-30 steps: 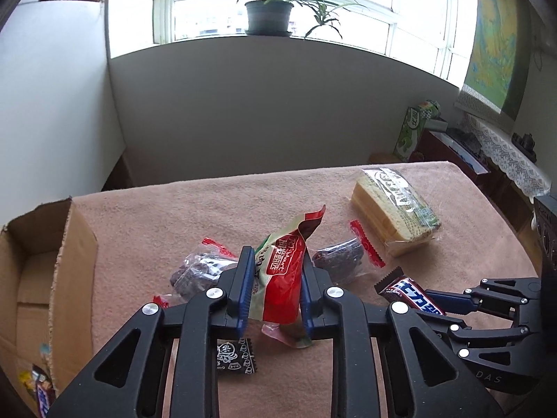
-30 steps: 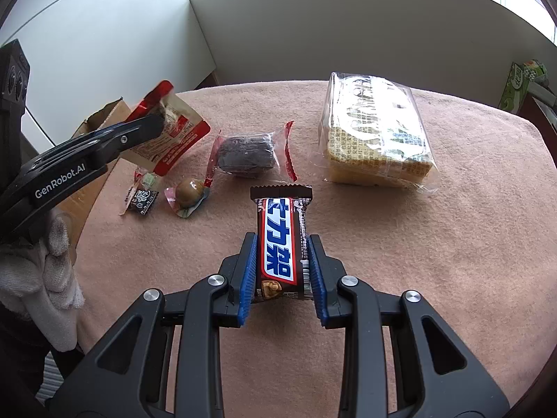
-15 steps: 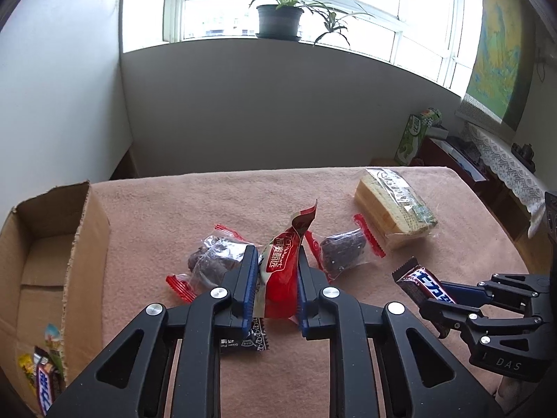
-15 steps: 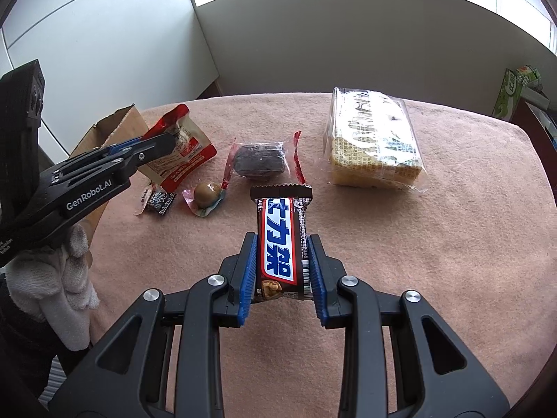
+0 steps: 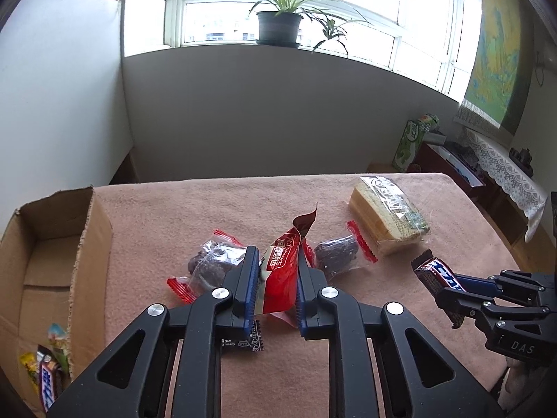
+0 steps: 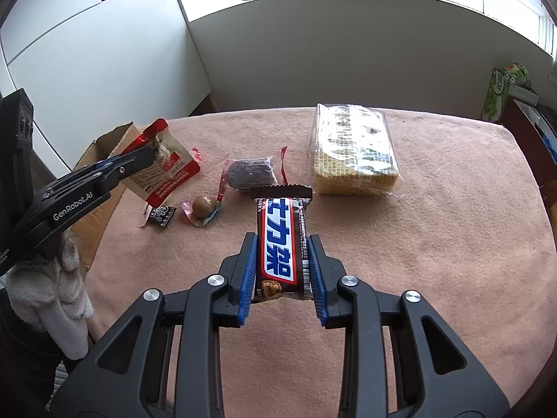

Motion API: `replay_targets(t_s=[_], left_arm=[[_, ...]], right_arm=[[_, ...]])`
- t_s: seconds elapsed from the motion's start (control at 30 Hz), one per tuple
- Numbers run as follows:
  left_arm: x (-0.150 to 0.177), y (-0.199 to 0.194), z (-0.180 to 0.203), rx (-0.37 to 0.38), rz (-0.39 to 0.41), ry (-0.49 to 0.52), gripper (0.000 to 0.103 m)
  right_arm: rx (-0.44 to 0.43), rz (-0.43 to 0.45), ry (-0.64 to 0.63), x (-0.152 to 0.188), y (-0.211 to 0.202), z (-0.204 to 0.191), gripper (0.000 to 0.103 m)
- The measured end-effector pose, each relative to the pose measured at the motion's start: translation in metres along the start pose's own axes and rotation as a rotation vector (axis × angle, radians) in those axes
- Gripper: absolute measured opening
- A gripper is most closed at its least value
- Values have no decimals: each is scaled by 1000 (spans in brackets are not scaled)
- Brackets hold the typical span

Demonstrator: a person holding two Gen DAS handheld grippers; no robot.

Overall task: Organize snacks
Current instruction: 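Carry both snacks over the box and open both tools to drop them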

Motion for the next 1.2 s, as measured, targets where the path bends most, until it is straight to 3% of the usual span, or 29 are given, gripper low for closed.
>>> replay_targets(t_s=[0.23,0.43,0.73,0.93,1.2], left_arm=[[-2,-45,-10,5,67,-47,17],[3,-85,-36,-35,110,-89,17],[25,-134,-94,-171,149,-142,17],[49,-150,-135,-258,137,-191,17],[69,-150,-169,-298,115,-242,17]], right_arm=[[-34,26,-39,-3,-14,-30,29],[-78,34,-92,-5,-17,-70,29],[-171,8,-193,3,-4,-154,29],[-234,-37,-262,15,13,-210,29],[-272,-103,-335,40,41,-265,29]])
Point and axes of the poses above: each gripper's, at about its wrist camera, not at the fingertips, and y roughly the way its jaws point, z to its right, x to its underside, the point moved 6 cm from there along y, roughly the way its jaws point, and after that the axes turned 13 degrees about y, right-handed, at the moved point
